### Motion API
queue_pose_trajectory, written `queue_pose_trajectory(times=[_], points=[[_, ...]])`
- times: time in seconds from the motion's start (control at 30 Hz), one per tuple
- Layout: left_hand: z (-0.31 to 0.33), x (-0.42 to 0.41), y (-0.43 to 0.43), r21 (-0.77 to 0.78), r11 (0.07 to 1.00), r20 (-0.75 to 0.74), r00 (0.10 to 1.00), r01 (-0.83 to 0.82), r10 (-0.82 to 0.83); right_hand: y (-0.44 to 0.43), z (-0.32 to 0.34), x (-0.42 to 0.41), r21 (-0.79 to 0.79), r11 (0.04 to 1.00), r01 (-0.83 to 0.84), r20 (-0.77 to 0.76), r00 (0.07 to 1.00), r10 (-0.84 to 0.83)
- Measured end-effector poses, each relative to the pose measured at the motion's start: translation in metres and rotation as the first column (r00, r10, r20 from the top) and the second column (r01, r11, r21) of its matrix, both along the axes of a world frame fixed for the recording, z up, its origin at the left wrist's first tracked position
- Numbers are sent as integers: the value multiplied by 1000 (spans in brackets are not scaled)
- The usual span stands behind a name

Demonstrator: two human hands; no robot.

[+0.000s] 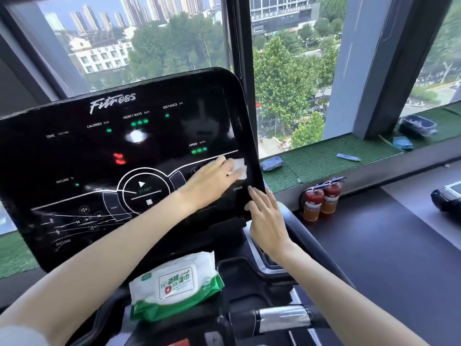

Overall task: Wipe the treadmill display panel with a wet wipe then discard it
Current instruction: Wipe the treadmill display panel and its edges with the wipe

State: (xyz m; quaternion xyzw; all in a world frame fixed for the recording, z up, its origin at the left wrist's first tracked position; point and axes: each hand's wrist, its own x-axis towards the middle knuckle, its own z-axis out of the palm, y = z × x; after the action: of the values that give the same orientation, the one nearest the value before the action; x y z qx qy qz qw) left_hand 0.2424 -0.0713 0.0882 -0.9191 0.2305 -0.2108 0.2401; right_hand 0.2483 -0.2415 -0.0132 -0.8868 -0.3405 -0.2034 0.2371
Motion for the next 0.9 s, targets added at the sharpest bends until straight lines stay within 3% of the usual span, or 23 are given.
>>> queue_pose_trajectory(times=[0.07, 0.13, 0.23, 0.3, 0.47, 0.63, 0.7, 0.77, 0.83, 0.9], points=[[7, 8, 0, -282, 950, 99, 980, -136, 170, 0, 0, 0, 9, 1000, -19, -7, 1000, 20], [1, 5, -13, -381, 908, 86, 972, -172, 221, 1, 2, -1, 25, 999, -35, 0, 999, 35], [-37, -12, -18, -85, 996, -84, 996, -3, -4, -2, 5, -2, 122, 992, -32, 23, 999, 29], [-38, -14, -8, 12, 998, -158, 985, 65, -63, -3, 6, -2, 195, 981, -15, -5, 1000, 16], [-14, -2, -8, -262, 954, 23, 988, -144, 155, 0, 1, -4, 138, 990, -1, 2, 1000, 0], [-37, -24, -10, 9, 992, -270, 955, 128, -121, -1, 4, -6, 119, 993, -10, 34, 999, 6], [-27, -21, -5, -1, 996, -209, 974, 85, -84, 0, 1, -5, 132, 991, -4, 42, 999, -2], [-22, -19, -2, -164, 984, -89, 995, -67, 53, 2, -3, -3, 126, 992, -2, 61, 998, -5], [-28, -21, -6, -268, 959, -42, 995, -96, 88, 4, -6, -3, 101, 995, 2, 73, 997, -10], [-40, -28, -9, -136, 991, -106, 994, 18, -32, 3, -5, -4, 95, 995, 7, 70, 997, -14]])
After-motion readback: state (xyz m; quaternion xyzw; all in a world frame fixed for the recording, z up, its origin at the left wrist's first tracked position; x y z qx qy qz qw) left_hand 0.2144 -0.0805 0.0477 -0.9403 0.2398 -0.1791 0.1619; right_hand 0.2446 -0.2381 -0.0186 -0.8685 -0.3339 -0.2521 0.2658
